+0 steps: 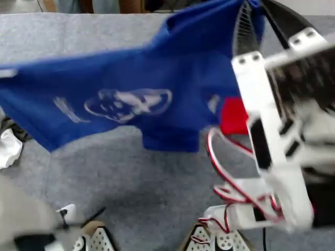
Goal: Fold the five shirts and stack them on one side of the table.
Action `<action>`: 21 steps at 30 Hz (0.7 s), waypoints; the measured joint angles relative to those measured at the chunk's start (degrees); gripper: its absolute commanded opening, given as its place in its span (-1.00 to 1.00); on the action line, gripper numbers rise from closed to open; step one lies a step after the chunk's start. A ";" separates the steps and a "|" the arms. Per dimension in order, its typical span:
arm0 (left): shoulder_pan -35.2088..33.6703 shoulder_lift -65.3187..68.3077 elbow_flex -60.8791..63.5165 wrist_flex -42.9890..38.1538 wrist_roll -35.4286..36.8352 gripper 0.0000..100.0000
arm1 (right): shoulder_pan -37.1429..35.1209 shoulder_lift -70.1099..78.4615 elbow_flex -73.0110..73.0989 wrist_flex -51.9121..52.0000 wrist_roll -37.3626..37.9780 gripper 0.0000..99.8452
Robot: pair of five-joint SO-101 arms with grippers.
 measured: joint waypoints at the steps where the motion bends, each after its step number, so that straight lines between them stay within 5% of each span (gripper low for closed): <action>1: 0.53 -4.31 4.57 0.00 -0.18 -0.94 | 0.00 -0.97 0.53 0.00 0.00 -0.97; 10: 1.41 -35.96 39.74 -1.49 -0.44 -0.94 | 0.00 -9.85 4.48 0.00 0.00 -0.97; 15: 1.32 -42.99 39.74 -2.46 -0.35 -0.94 | 0.00 -15.03 7.91 -0.18 0.00 -0.97; 21: -6.42 -42.37 24.00 -4.84 -0.35 -0.94 | 0.00 -20.75 12.04 -6.86 0.00 -0.97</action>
